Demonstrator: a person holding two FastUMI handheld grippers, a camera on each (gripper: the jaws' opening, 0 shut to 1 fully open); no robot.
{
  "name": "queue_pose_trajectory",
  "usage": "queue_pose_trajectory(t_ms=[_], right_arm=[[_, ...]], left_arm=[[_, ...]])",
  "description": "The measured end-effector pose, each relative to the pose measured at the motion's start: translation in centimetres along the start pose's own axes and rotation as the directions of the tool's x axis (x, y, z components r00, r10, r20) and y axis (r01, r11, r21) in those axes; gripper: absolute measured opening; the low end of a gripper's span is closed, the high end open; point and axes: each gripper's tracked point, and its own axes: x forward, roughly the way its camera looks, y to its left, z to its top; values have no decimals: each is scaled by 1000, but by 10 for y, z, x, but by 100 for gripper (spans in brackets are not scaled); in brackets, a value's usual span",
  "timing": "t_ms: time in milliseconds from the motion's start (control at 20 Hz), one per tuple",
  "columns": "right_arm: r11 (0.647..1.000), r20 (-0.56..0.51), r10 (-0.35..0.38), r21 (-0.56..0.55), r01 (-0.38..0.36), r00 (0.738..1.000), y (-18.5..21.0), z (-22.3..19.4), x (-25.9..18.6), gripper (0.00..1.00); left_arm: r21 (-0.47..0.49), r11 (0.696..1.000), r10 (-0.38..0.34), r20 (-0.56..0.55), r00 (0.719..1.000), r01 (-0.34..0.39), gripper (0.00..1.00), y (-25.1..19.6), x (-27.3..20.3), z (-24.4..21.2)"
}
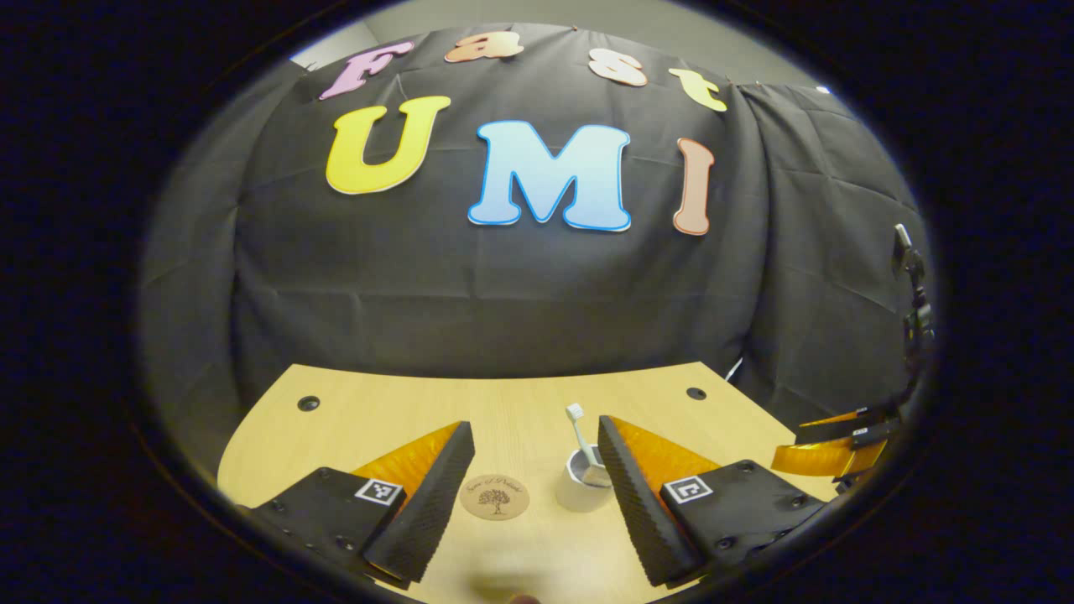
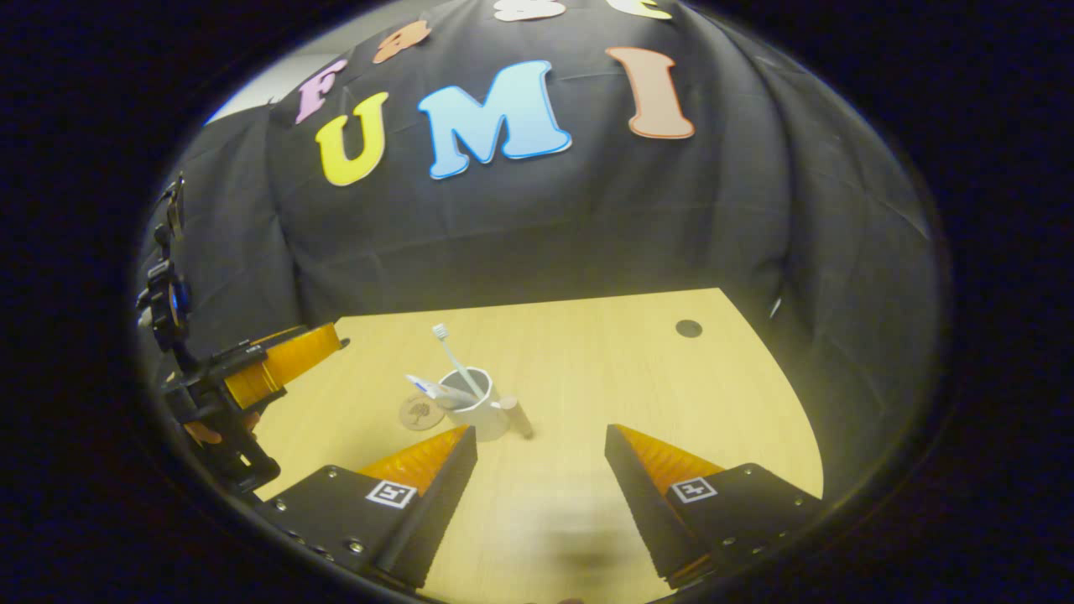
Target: Put the toothbrush and toothpaste on the desktop into the cup, then pick up the cup and place it on the coaster on the desktop.
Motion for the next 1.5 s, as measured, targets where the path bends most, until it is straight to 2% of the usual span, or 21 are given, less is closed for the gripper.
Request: queue_pose_trajectory(t_ms=[50, 150, 250, 400, 600, 750, 800, 1100, 1250, 1400, 1500], right_arm=[[999, -11, 18, -30, -19, 1000, 4, -1, 1, 94], [994, -49, 57, -94, -61, 997, 11, -4, 4, 94], [977, -77, 63, -198, -77, 995, 14, -7, 9, 97], [932, -113, 81, -344, -115, 990, 24, -8, 13, 98], [877, -202, 141, -428, -217, 969, 39, -8, 25, 96], [836, -280, 153, -474, -275, 948, 44, -7, 43, 96], [824, -303, 145, -490, -285, 942, 40, -5, 51, 96], [756, -405, 136, -547, -359, 904, 37, 0, 90, 96], [731, -453, 119, -563, -386, 884, 34, -10, 107, 95], [724, -465, 107, -570, -389, 879, 32, -12, 125, 95], [720, -463, 97, -579, -383, 881, 29, -9, 137, 94]], left_arm=[[-14, 1000, 3, 4, 1000, -3, 94, 2, -10, 1], [-26, 999, 21, 11, 1000, -20, 97, 9, -27, 1], [-30, 999, 31, 12, 999, -30, 94, 14, -43, 1], [-29, 999, 39, 16, 999, -39, 94, 21, -71, -2], [-37, 998, 52, 13, 999, -51, 97, 30, -97, -4], [-58, 996, 71, 15, 997, -70, 97, 38, -117, -6], [-67, 995, 79, 18, 997, -78, 94, 41, -122, -7], [-101, 981, 165, 1, 986, -164, 97, 73, -166, -19], [-137, 970, 201, -9, 979, -201, 94, 87, -186, -27], [-163, 961, 222, -14, 975, -221, 97, 91, -200, -32], [-168, 959, 227, -21, 974, -227, 94, 91, -208, -34]])
